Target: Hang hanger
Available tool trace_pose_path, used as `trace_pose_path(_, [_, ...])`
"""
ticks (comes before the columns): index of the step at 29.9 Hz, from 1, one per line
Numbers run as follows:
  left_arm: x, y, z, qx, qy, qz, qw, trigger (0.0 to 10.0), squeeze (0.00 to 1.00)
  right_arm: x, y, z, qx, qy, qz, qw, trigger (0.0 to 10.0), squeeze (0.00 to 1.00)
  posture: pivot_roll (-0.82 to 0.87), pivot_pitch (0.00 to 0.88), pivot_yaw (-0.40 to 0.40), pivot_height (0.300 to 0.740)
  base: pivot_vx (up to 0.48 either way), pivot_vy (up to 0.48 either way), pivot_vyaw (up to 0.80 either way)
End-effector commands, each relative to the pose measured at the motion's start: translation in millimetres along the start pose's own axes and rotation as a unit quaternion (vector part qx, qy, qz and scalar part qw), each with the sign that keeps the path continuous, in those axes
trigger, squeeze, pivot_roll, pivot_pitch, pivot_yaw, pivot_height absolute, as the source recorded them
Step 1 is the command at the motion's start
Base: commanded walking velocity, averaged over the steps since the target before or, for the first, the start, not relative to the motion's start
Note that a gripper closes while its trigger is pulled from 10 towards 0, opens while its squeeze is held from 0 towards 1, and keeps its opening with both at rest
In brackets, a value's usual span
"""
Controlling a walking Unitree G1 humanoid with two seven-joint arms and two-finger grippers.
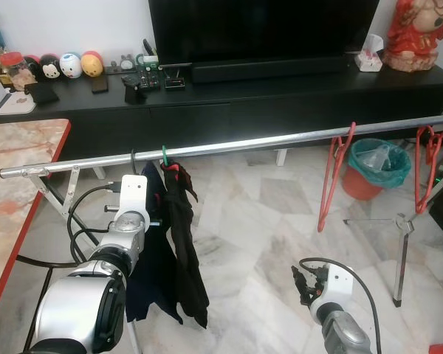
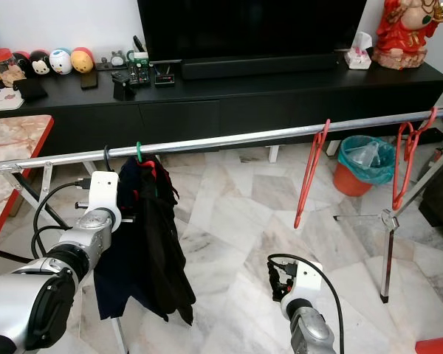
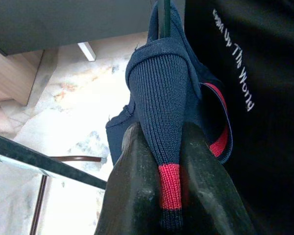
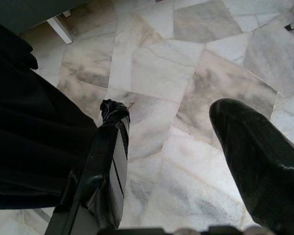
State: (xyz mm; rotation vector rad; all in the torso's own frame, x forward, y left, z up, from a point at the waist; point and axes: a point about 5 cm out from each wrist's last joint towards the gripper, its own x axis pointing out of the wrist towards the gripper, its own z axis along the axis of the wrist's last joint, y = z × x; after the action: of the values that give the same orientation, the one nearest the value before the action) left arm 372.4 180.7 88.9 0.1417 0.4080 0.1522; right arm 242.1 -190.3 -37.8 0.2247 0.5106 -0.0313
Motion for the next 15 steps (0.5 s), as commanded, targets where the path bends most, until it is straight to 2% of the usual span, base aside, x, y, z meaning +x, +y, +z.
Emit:
trace_pose_path(1, [-1.2, -2.7, -9.5, 0.010, 0.017, -0.007, 1.000, 10.0, 0.00, 0.9, 2.6, 0.5, 0.000, 0.001, 0.004, 1.000, 10.0, 0.00, -0.08, 0.000, 0.015, 0.740, 0.000, 0.000, 0.00])
trace_pose_path(4, [-1.6, -2.4, -11.9, 0.007, 0.016, -0.008, 1.000, 10.0, 0.00, 0.8, 2.8, 0.3, 0.002, 0.000, 0.003, 1.000, 10.0, 0.00, -0.08, 0.000, 0.018, 0.740, 0.000, 0.000, 0.00])
trace_pose_path(5, [-1.8, -1.9, -12.9, 0.006, 0.014, -0.007, 1.000, 10.0, 0.44, 0.8, 2.9, 0.2, 0.002, 0.000, 0.003, 1.000, 10.0, 0.00, -0.08, 0.000, 0.020, 0.740, 0.000, 0.000, 0.00])
trace_pose_path(6, [-2.1, -0.7, -14.9, 0.006, 0.014, -0.005, 1.000, 10.0, 1.00, 0.8, 3.4, 0.1, 0.003, -0.001, 0.002, 1.000, 10.0, 0.00, -0.08, 0.000, 0.021, 0.740, 0.000, 0.000, 0.00])
trace_pose_path(15, [-2.3, 0.2, -15.1, 0.001, 0.008, -0.001, 1.000, 10.0, 1.00, 0.6, 4.5, -0.9, 0.005, 0.000, 0.002, 1.000, 10.0, 0.00, -0.08, 0.000, 0.022, 0.740, 0.000, 0.000, 0.00])
